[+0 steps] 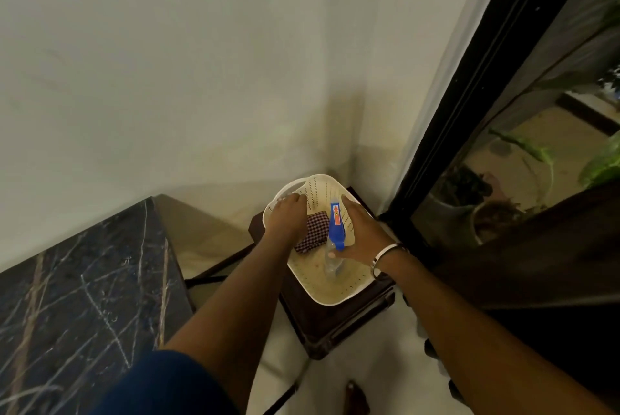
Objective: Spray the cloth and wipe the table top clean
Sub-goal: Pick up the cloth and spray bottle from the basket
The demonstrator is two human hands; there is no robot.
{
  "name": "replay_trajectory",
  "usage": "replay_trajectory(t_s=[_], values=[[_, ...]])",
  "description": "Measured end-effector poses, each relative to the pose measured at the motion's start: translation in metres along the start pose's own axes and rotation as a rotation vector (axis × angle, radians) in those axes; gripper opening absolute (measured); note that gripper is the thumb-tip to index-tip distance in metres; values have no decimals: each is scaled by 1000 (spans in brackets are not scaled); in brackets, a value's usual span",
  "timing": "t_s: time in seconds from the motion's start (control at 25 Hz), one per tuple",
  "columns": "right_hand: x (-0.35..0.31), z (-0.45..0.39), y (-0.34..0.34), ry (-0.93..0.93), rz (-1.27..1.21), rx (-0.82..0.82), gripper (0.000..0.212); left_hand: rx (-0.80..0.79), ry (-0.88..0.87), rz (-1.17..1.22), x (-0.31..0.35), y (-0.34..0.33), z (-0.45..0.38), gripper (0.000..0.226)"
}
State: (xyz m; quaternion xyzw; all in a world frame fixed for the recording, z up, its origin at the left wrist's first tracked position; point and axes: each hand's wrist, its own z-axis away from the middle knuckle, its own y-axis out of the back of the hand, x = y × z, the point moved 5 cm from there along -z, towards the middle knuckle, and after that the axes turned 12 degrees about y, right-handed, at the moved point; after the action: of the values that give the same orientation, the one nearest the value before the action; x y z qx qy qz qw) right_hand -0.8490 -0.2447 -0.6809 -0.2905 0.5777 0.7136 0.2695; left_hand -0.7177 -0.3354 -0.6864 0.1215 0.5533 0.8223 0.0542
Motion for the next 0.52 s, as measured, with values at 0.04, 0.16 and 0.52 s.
replay_trajectory(t_s=[0.04,0.16,0.52], values=[[1,-3,-5,33,-36,50,102,-2,-4,1,-1,-7,-5,51],[-3,-9,-18,88,-111,137,82,-20,-14,7,-4,-32,-19,49],[37,-14,-64,180,15,479,72,-52,-44,33,-2,-120,-53,63]])
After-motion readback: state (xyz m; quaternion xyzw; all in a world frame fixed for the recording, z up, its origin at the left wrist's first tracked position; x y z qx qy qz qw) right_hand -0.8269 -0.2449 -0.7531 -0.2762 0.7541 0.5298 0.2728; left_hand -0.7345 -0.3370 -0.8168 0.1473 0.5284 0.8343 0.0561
